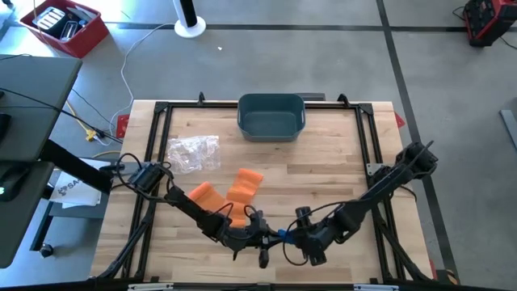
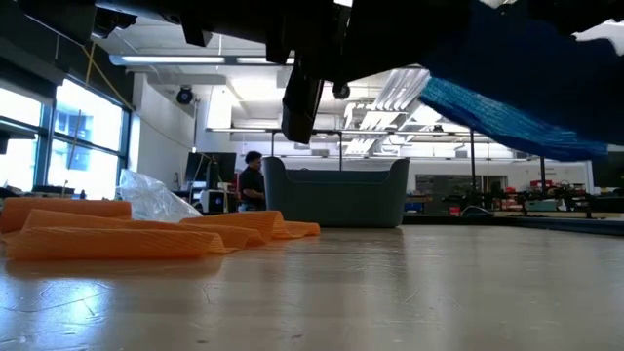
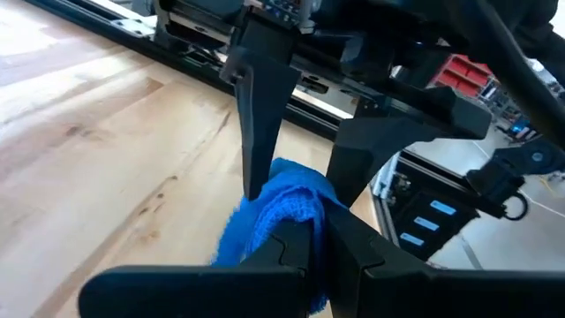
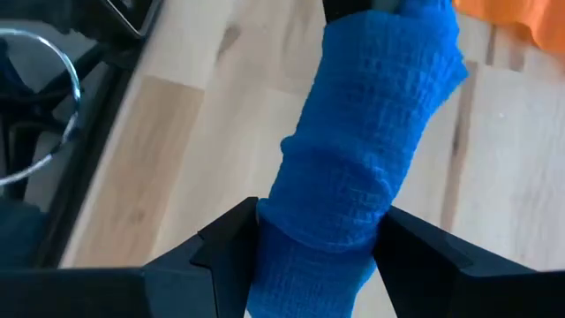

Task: Roll bandage
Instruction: Roll the blue bandage

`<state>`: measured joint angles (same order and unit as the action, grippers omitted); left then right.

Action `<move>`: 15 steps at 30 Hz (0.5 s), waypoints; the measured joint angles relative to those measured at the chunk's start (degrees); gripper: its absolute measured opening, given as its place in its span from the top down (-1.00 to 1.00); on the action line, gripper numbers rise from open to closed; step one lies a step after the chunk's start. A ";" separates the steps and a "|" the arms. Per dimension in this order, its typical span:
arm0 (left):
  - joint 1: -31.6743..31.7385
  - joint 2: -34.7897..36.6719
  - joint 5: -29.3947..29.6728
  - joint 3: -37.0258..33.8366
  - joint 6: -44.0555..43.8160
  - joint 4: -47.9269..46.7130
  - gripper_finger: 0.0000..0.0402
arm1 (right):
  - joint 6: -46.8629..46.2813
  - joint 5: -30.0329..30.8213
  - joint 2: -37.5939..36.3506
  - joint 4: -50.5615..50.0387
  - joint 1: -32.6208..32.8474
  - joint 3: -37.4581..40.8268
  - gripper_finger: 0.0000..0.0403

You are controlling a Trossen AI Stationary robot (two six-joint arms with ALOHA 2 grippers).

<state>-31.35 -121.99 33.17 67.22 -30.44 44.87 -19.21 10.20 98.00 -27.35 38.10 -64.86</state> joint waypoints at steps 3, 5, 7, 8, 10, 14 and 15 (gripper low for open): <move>0.04 0.00 0.79 0.01 0.21 0.06 0.97 | 0.21 -0.44 -1.06 -2.49 -0.91 0.02 0.00; 0.06 0.00 1.29 0.11 0.26 0.40 0.97 | -0.14 -0.79 -2.56 -4.98 -1.41 0.02 0.00; 0.20 0.06 1.46 0.13 0.29 0.52 0.97 | -1.21 -1.01 -4.38 -7.34 -1.50 0.06 0.00; 0.30 0.10 1.44 0.13 0.27 0.52 0.97 | -1.60 -1.09 -5.32 -8.27 -1.47 0.07 0.00; 0.46 0.11 1.28 0.13 0.27 0.54 0.97 | -2.80 -1.13 -7.26 -10.27 -1.47 0.07 0.00; 0.58 0.11 0.91 0.13 0.07 0.41 0.97 | -5.34 0.72 -9.67 -12.69 -1.26 0.07 0.00; 0.58 0.11 0.91 0.13 0.07 0.41 0.97 | -5.75 1.38 -9.87 -12.66 -1.30 0.09 0.00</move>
<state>-30.76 -121.89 34.09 67.35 -30.37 45.28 -24.96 11.57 88.13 -40.01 36.80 -64.77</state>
